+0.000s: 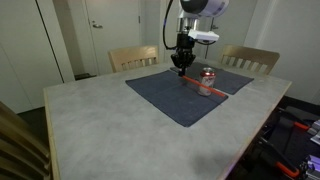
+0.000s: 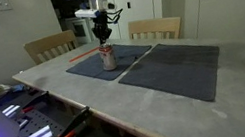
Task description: Put the red straw in the can
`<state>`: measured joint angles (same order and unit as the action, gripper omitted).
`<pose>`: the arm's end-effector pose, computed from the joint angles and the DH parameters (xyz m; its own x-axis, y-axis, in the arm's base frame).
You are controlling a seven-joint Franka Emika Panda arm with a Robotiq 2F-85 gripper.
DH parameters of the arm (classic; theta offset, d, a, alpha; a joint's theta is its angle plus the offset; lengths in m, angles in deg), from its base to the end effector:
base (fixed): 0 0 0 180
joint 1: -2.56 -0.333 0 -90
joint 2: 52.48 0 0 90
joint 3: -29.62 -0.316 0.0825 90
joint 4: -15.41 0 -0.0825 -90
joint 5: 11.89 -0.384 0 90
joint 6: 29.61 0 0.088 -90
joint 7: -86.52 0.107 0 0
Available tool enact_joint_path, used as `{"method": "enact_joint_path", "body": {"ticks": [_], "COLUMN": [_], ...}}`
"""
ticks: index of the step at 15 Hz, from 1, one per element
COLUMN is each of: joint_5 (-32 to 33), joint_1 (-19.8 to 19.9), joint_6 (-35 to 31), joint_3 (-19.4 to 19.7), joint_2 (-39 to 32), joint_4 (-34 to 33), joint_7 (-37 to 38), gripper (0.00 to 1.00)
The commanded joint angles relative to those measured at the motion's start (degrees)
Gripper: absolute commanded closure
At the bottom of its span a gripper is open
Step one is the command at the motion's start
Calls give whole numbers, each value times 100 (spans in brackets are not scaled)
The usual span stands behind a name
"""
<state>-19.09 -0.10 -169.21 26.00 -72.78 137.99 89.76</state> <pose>0.5629 0.0622 0.2329 0.9967 -0.0450 -0.0677 -0.0513 -0.9943 -0.0937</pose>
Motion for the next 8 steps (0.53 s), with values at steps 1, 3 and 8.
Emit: {"method": "enact_joint_path", "body": {"ticks": [1, 3, 8], "joint_5": [34, -64, -156], "joint_1": [-46, -14, 25], "joint_6": [181, 121, 57], "joint_3": [47, 44, 55], "joint_2": [362, 507, 940], "joint_4": [66, 76, 131], "joint_7": [224, 321, 457], "gripper": [98, 98, 98]}}
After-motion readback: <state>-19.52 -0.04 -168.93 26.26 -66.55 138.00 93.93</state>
